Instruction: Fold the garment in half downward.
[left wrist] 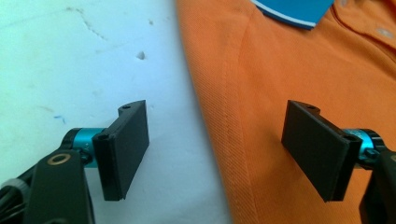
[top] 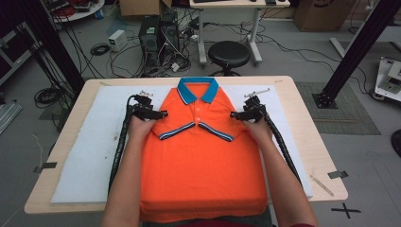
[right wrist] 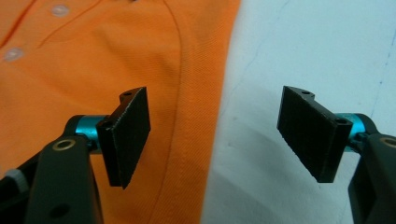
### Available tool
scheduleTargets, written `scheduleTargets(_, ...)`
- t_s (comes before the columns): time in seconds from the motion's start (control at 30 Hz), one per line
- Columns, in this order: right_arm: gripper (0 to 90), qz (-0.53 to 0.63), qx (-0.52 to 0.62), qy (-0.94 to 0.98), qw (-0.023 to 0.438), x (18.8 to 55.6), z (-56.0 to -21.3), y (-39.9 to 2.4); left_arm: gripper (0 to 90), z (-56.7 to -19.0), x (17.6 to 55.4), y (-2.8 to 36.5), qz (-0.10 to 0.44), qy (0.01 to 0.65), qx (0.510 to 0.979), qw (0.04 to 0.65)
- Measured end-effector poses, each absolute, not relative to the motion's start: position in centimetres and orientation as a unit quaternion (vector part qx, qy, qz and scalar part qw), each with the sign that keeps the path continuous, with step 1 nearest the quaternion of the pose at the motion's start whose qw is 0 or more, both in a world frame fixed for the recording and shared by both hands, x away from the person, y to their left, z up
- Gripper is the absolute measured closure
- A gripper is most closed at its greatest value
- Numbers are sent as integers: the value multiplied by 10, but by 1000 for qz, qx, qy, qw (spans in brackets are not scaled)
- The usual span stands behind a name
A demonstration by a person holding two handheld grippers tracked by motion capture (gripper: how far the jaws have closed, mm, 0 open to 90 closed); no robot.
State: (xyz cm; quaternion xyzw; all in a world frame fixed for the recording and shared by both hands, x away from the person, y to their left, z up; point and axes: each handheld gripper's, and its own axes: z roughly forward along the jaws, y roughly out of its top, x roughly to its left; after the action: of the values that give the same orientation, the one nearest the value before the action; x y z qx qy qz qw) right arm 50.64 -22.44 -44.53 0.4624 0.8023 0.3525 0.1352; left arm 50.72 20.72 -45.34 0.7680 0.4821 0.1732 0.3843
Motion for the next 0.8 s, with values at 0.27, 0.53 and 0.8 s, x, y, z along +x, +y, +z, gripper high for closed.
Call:
scheduleTargets(0.27, 499, 336, 452, 812, 154, 509, -448, -218, 470, -453, 507, 199, 185, 469, 773, 385)
scheduleTargets(0.53, 872, 332, 422, 830, 151, 504, -444, -210, 806, -452, 504, 187, 183, 449, 781, 395)
scheduleTargets(0.8, 885, 294, 419, 834, 207, 511, -430, -204, 825, -448, 510, 194, 189, 455, 748, 444)
